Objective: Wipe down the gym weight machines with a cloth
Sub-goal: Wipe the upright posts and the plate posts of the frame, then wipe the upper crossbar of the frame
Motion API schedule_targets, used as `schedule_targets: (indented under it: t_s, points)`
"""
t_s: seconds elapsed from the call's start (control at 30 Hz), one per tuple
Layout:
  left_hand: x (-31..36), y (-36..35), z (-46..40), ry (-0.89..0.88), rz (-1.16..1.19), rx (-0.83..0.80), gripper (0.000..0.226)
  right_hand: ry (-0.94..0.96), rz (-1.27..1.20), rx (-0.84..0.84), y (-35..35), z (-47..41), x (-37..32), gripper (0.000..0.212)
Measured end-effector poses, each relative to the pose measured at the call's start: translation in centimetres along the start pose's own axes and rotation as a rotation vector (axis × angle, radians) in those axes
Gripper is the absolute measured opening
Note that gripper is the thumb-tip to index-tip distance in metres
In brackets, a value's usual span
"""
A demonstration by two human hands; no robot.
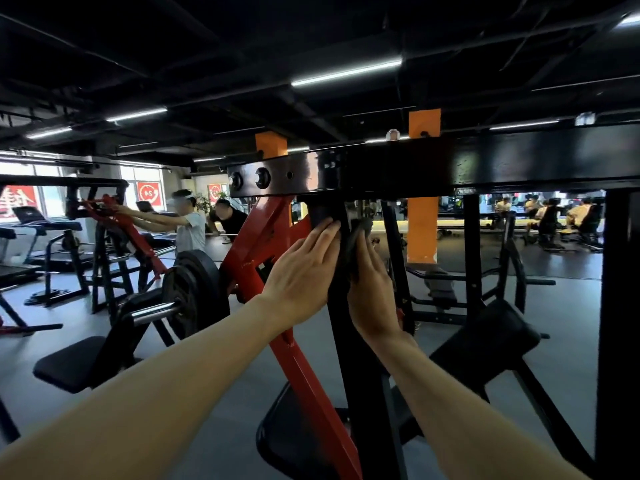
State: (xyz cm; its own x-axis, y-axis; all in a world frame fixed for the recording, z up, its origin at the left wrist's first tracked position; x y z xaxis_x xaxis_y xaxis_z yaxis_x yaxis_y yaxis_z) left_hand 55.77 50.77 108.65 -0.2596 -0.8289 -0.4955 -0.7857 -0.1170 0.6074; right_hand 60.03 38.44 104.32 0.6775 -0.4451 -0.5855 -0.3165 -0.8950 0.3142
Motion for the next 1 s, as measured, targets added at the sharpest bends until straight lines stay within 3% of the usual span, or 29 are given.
schedule_targets:
  t_s: [0.13, 0.2, 0.27, 0.37, 0.47, 0.53, 0.7, 0.83, 1.0]
  points:
    - [0.6, -1.1, 0.5, -0.045, 0.072, 0.029, 0.059, -0.015, 0.061, -0.110, 1.8, 2.3, 2.3, 0.058]
    - [1.0, -0.9, 0.2, -0.088, 0.120, 0.099, 0.040, -0.184, 0.063, -0.258, 3.5, 1.9, 2.7, 0.043]
    - [1.8, -0.8, -0.6, -0.084, 0.248, 0.116, 0.043, -0.416, -0.157, -0.375, 6.0, 1.2, 2.2, 0.030]
    - [3.8, 0.4, -2.4, 0.075, 0.781, -0.012, 0.062, -0.650, -0.509, -0.410, 10.4, 1.2, 0.7, 0.026]
    - [6.6, 1.6, -4.2, 0.215, 1.319, -0.135, 0.042, -0.739, -0.618, -0.432, 13.9, 2.0, -0.1, 0.026]
    - [8.4, 2.1, -5.1, 0.261, 1.486, -0.175, 0.026, -0.792, -0.604, -0.345, 15.9, 2.2, 0.3, 0.027]
    - [12.7, 1.0, -6.6, 0.348, 1.565, -0.181, 0.014, -0.891, -0.532, -0.185, 20.0, 4.1, 2.3, 0.035]
    - [16.5, -1.0, -8.1, 0.352, 1.607, -0.252, 0.027, -0.957, -0.537, -0.280, 23.2, 6.0, 3.6, 0.042]
    - [19.0, -2.3, -10.5, 0.410, 1.675, -0.277, 0.033, -0.925, -0.105, -0.201, 27.3, 6.4, 6.8, 0.026]
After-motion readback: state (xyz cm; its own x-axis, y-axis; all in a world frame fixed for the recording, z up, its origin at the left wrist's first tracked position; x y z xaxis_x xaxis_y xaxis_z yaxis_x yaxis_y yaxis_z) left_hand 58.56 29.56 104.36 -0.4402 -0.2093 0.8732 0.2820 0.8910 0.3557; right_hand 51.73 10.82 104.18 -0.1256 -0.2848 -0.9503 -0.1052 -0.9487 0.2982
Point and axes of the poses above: each hand's wrist, its own z-axis away from the middle knuckle, its own y-axis out of the back of the hand, x = y × z, the point moved 2 cm from there along -z, towards the middle knuckle, and after that the axes turned 10 degrees about -y, right-handed, at the moved point
